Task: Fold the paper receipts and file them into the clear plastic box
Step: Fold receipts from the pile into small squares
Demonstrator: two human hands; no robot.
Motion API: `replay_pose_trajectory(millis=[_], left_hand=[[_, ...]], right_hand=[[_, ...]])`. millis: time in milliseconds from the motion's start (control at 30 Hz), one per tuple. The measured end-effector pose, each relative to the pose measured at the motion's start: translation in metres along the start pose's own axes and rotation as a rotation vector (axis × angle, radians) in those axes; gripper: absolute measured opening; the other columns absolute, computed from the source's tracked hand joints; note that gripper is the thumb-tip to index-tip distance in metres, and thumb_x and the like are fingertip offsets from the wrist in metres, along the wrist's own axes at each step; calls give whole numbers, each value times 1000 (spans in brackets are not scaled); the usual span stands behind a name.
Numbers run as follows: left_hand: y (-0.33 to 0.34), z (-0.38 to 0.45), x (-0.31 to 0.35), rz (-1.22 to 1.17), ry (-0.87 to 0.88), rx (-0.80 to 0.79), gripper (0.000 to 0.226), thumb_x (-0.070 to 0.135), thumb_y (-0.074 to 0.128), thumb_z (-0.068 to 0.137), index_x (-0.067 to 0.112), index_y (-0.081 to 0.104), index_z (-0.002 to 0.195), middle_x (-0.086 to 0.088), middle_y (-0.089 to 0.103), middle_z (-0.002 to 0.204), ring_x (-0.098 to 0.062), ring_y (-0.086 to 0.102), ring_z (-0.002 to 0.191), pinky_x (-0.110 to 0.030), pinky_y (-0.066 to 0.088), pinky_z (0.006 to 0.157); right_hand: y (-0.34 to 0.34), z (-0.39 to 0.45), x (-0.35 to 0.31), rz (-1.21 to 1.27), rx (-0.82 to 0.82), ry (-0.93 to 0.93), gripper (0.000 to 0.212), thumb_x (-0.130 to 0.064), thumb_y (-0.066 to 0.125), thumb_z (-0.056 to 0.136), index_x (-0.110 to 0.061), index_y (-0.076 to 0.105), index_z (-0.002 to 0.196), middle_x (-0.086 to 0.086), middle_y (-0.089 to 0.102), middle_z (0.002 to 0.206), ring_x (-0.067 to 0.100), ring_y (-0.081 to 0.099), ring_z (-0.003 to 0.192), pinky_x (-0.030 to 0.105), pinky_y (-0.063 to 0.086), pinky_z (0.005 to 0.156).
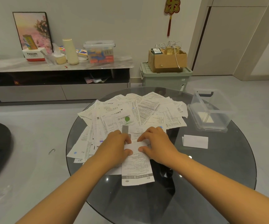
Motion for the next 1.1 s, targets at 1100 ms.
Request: replay_pose_trajectory(millis=[1100], left_hand=[[51, 32, 123, -423, 188, 123, 18, 5, 51, 88, 21, 60, 90, 0, 63, 83, -7, 53, 64, -15, 45, 55]], right_hand=[[-74, -61, 113, 211, 271, 434, 18, -14, 63, 86, -16, 60, 104, -8, 46, 73, 8, 45, 70, 18, 33, 57]])
Point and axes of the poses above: each hand's wrist, its own z-axis towards the middle knuckle, its own y-axis out of the palm, x = y × z, the point moved 2 cm from there along z, towards the middle knuckle
